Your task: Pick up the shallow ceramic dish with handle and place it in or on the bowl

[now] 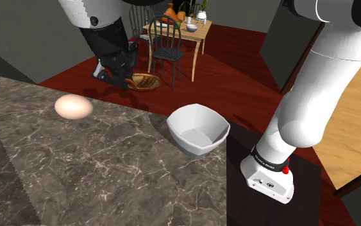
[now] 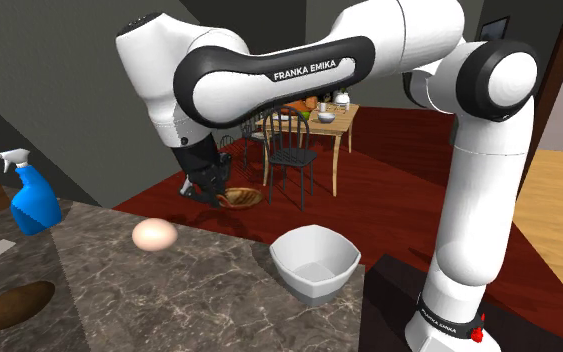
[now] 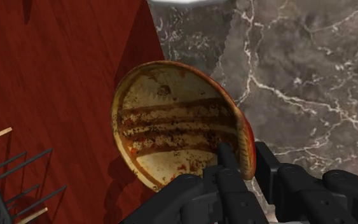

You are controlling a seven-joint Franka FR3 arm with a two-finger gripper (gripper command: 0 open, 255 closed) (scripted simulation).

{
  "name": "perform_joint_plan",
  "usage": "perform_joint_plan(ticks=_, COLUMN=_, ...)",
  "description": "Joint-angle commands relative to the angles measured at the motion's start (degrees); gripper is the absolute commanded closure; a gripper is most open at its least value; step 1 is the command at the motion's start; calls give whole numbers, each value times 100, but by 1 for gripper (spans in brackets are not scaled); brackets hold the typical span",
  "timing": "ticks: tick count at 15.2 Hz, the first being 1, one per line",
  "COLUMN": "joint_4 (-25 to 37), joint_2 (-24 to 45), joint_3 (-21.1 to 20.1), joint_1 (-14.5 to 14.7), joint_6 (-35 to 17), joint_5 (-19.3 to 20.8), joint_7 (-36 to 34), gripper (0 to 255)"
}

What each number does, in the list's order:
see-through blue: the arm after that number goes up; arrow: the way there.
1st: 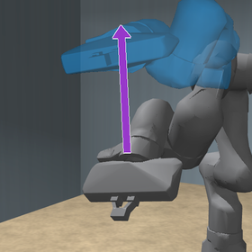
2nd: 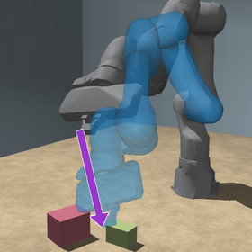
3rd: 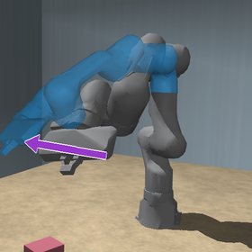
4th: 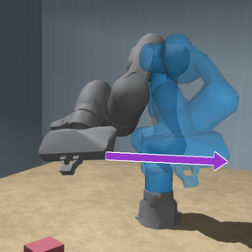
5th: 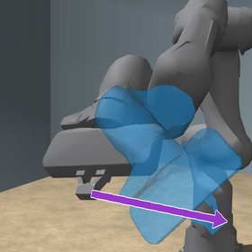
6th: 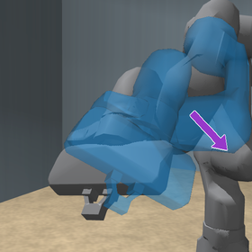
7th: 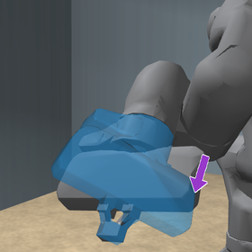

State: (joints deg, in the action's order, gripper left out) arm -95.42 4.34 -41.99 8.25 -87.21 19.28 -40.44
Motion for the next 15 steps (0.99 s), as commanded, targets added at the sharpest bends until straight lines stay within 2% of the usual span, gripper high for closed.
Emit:
perform_joint_plan(ticks=1, joint_4=140, joint_2=-8, joint_3=-1, joint_1=2, joint_6=140, joint_5=-3, joint_7=47, gripper=255)
perform_joint_plan(ticks=2, joint_4=170, joint_2=-4, joint_3=-2, joint_1=4, joint_6=167, joint_5=0, joint_7=52, gripper=255)
perform_joint_plan(ticks=7, joint_4=-950, joint_2=-1343, joint_3=82, joint_1=-55, joint_6=-22, joint_5=-840, joint_7=297, gripper=255)
perform_joint_plan(ticks=15, joint_4=-2231, joint_2=-3196, joint_3=438, joint_1=471, joint_6=211, joint_5=-1848, joint_7=563, gripper=255)
